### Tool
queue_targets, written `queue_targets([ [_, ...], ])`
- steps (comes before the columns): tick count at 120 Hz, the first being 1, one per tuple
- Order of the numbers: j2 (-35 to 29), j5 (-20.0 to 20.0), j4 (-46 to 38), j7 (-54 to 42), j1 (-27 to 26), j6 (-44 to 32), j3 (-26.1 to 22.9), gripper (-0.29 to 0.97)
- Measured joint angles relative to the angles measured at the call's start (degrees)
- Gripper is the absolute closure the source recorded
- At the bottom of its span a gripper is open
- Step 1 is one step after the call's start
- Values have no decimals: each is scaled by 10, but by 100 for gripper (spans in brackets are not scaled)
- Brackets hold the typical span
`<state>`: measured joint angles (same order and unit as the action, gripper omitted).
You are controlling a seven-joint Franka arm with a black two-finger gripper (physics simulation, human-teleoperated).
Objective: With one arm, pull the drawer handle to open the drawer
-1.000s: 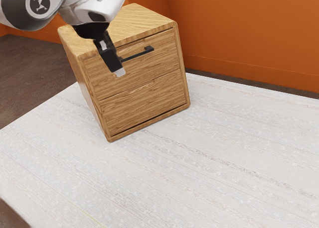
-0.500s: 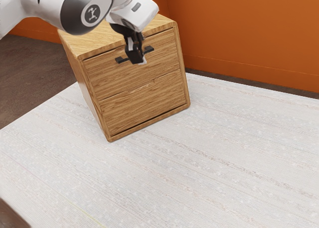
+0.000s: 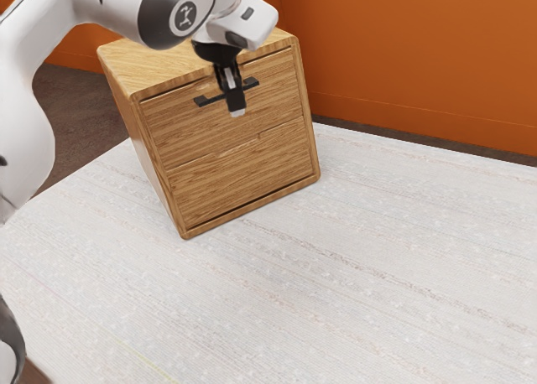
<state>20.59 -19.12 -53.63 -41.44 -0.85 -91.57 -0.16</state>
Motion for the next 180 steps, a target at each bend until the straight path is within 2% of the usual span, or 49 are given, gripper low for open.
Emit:
queue_targets([
  [18, 30, -2, 40, 25, 1, 39, 1, 27],
  [31, 36, -2, 59, 43, 2, 57, 10, 31],
  [54, 63, -2, 93, 64, 2, 48, 26, 38],
  [86, 106, -2, 146, 79, 7, 28, 42, 41],
  [152, 143, 1, 153, 77, 30, -42, 49, 42],
  [180, 151, 3, 146, 75, 29, -53, 48, 51],
])
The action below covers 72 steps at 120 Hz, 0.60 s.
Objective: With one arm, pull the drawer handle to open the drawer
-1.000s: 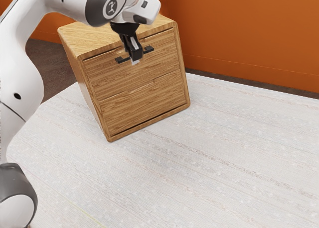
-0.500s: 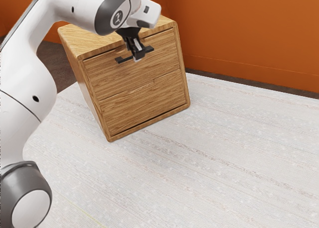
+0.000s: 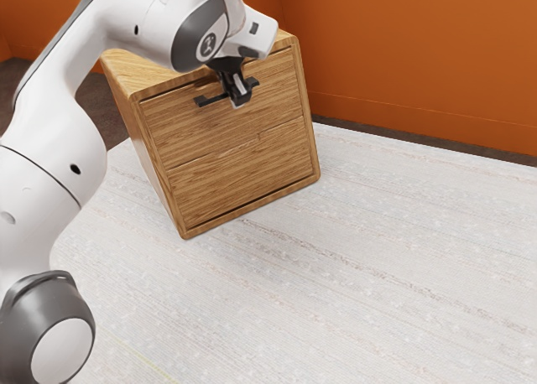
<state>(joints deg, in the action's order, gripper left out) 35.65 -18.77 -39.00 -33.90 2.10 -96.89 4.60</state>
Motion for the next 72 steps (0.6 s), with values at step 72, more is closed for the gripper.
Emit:
queue_targets([
  [72, -127, 39, -183, 3, -64, -22, 23, 77],
])
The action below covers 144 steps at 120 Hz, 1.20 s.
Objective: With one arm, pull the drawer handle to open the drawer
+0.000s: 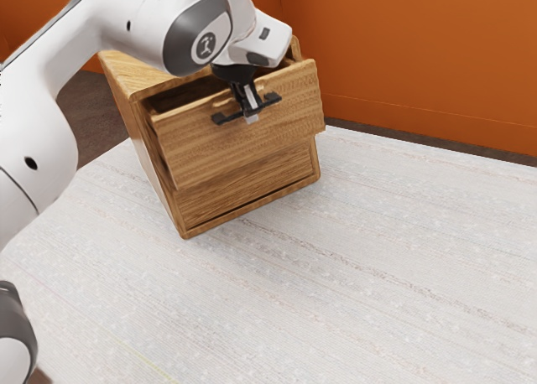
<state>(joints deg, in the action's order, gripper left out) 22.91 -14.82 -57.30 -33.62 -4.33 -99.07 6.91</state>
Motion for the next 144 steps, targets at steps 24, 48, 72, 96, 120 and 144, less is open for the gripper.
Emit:
queue_targets([
  [24, -18, 22, -30, 2, -44, -4, 34, 76],
  [48, -43, 57, -54, 3, -69, 8, 40, 76],
  [72, -61, 68, -87, 6, -76, 12, 44, 88],
  [96, -93, 60, -110, 9, -109, 14, 48, 78],
  [120, -99, 28, -120, 14, -138, 17, 51, 77],
  [144, -98, -13, -120, 22, -159, 23, 48, 76],
])
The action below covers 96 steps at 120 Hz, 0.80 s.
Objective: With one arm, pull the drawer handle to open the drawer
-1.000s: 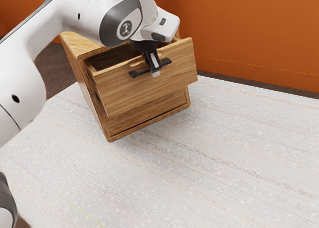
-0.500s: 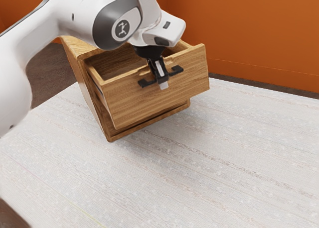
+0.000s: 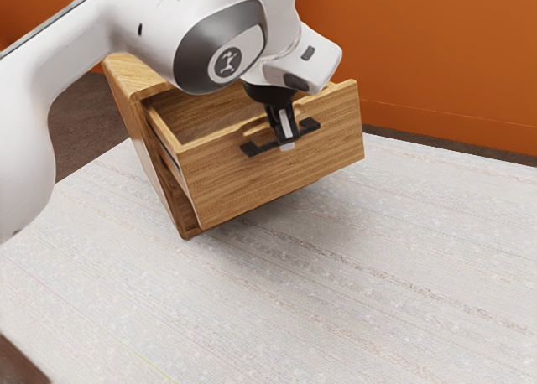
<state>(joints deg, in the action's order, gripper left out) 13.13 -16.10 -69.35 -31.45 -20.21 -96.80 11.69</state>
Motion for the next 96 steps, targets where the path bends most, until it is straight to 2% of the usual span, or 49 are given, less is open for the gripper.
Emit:
queue_targets([
  [56, -2, -11, -12, 16, -12, 11, 0, 77],
  [96, -7, -1, -10, 22, -13, 23, 1, 59],
])
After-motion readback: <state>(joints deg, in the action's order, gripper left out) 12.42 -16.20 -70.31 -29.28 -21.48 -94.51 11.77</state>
